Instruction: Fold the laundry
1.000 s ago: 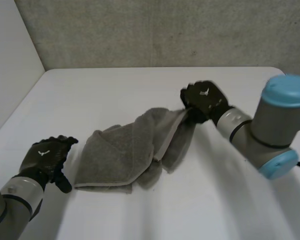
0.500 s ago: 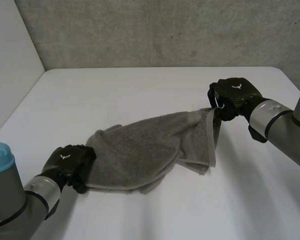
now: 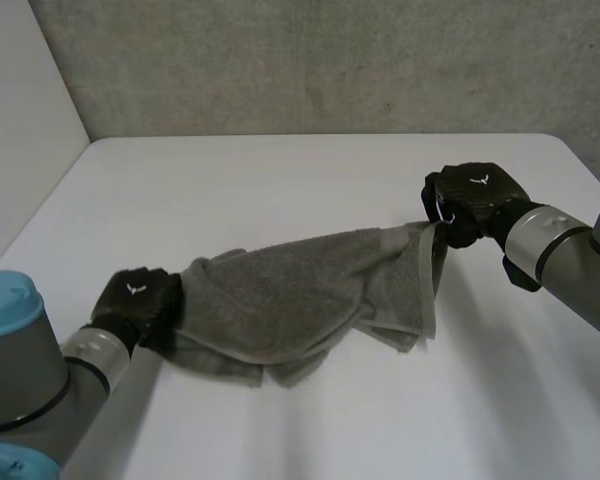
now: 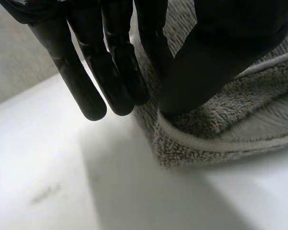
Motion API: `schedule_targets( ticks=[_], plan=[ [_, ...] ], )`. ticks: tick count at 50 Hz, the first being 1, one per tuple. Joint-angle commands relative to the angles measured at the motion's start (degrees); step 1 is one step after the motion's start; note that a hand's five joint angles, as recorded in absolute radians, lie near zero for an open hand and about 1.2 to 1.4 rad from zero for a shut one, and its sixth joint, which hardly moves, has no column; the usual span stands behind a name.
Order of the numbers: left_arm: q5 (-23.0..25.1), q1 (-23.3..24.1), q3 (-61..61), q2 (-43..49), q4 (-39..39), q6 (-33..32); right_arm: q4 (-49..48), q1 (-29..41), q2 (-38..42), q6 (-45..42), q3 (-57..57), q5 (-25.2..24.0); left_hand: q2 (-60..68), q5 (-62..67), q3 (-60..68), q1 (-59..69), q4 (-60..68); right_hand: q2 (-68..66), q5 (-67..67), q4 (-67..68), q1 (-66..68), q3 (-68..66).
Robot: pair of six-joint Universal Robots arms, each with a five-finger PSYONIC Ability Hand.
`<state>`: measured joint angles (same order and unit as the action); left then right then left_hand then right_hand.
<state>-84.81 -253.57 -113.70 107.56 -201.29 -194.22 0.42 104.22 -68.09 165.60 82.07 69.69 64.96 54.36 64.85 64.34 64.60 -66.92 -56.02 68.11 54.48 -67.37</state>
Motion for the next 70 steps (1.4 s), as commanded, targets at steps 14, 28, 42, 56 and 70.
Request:
schedule_targets(
  ticks=[14,28,42,56,70],
  plan=[
    [0.7,-1.4,12.97,-24.68,10.12,-0.11,26.04,-9.48,-11.1,-21.54,-11.85,-0.6,15.04,15.64,15.15,15.66,15.4,-13.08,-13.98,11.89,25.52,-12.63],
    [6.06,-0.88,11.39,-13.34,19.09,-1.69,31.14,-9.3,-2.4,-27.35,-8.33,0.01,15.04,15.64,15.15,15.66,15.4,-13.08,-13.98,11.89,25.52,-12.63],
    [3.78,5.09,43.56,5.74,19.43,-10.83,17.87,-1.4,5.6,-16.45,-24.34,5.99,-23.29,-22.69,-23.18,-22.67,-22.93,-13.08,-13.98,11.89,25.52,-12.63],
    [4.13,3.09,15.91,-5.06,15.58,-10.74,10.49,-0.86,5.24,-16.27,-14.31,6.43,-49.03,-48.43,-48.92,-48.41,-48.67,-13.08,-13.98,11.89,25.52,-12.63],
    [3.95,-10.09,-0.47,-8.51,6.62,-10.66,9.87,-1.48,9.11,-16.27,-12.99,6.25,-44.99,-44.39,-44.88,-44.37,-44.63,-13.08,-13.98,11.89,25.52,-12.63]
  ],
)
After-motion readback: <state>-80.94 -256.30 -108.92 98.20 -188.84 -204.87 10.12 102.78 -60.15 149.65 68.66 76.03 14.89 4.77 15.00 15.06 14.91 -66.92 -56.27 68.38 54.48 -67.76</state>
